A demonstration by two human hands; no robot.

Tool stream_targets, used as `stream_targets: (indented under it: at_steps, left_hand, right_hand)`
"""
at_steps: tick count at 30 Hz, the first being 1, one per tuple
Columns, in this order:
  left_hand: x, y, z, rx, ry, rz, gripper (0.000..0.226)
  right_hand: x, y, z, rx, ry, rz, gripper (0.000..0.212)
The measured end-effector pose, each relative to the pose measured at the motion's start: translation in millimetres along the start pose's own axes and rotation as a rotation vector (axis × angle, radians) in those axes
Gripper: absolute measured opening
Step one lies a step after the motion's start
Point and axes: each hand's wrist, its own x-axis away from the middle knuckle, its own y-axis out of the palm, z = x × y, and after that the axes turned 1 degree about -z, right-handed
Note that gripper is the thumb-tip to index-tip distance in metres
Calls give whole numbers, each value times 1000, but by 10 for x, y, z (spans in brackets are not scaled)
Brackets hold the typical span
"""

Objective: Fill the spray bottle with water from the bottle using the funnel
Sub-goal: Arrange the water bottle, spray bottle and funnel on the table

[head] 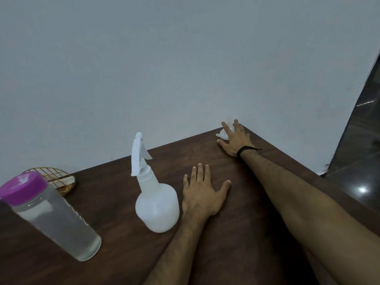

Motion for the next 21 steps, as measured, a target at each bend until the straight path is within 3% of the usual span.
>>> stream_targets:
  at_steps: [4, 13, 21]
  left_hand:
    - [5, -6, 4, 4, 1, 5, 93]
    - [27, -62, 14, 32, -5, 28, 94]
    - [433, -145, 20, 75, -21, 67, 74]
  right_hand:
    - [-15, -10, 15, 66, -1, -36, 65]
    - [498, -60, -76, 16, -74, 76, 40]
    - [1523, -151, -232, -190, -195, 117, 65]
